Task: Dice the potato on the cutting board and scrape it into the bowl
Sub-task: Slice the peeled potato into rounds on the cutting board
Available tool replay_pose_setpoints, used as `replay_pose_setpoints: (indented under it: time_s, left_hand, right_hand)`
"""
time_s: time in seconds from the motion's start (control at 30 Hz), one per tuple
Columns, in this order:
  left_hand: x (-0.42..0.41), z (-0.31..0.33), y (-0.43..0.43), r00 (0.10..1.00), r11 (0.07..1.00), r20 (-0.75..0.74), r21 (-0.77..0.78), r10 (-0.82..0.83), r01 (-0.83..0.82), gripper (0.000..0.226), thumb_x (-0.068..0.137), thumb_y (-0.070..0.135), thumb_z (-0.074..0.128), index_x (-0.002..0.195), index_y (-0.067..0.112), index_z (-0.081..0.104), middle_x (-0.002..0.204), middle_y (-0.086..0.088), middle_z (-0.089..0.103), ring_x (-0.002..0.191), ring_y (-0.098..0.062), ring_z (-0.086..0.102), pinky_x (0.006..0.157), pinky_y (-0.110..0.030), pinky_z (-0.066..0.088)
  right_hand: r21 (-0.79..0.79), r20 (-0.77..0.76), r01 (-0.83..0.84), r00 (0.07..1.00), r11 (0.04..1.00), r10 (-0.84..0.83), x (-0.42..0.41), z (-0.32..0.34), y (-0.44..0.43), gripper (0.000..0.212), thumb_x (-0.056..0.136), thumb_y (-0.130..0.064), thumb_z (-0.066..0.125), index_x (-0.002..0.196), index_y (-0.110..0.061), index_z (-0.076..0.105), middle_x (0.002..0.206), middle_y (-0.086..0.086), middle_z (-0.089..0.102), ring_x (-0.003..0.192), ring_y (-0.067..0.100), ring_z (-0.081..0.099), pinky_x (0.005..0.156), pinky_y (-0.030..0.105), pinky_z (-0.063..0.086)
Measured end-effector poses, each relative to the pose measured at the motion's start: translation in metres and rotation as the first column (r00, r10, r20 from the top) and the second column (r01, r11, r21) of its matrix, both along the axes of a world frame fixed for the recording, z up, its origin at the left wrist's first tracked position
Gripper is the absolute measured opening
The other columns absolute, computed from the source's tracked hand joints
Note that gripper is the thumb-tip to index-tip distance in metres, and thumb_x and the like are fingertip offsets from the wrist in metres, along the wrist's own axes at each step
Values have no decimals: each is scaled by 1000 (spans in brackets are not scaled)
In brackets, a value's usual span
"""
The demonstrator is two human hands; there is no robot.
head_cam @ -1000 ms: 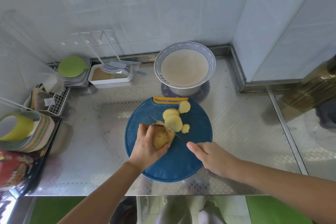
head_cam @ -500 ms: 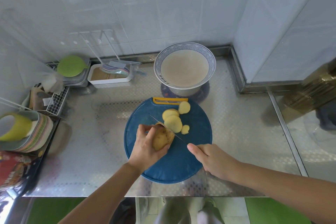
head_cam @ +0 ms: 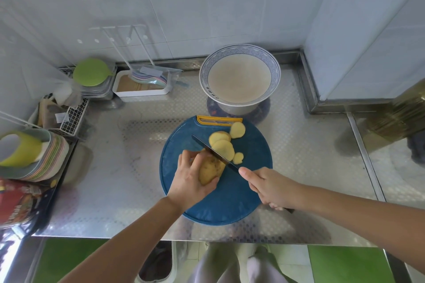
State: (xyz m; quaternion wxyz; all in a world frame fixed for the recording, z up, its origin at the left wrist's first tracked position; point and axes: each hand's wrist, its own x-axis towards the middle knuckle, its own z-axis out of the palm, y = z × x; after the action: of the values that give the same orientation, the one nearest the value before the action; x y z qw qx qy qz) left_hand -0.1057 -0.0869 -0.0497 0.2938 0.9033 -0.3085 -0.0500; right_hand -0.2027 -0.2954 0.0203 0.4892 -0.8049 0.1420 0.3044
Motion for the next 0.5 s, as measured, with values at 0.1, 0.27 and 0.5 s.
replay_pose_setpoints:
  time_s: [0.1,0.27,0.5]
  left_hand:
    - [2,0,0,1000,1000,-20,8,-3,3,62,68,58,57,123,38,37,114,1,35,108,-20,42,87,-28,43]
    - [5,-1,0,1000,1000,-21,8,0,0,63,68,58,58,123,37,36,113,2,35,106,-19,41,86,-28,41]
    - [5,-1,-1,1000,1000,-6,9,-6,7,63,68,58,58,124,36,37,111,5,33,102,-13,35,84,-26,41]
  right_hand:
    - [-6,-12,-5,1000,1000,5,1,-1,1,57,100,-60,23,62,-19,24,38,-11,22,32,7,20,36,19,25]
    - [-17,-2,-12,1000,1000,12,4,-2,4,56,101,-57,22,63,-17,24,37,-11,22,30,7,22,37,16,27]
    - [-20,-43,-15,999,1000,14,14,-11,7,56,101,-58,22,62,-18,24,39,-11,21,31,7,22,38,17,27]
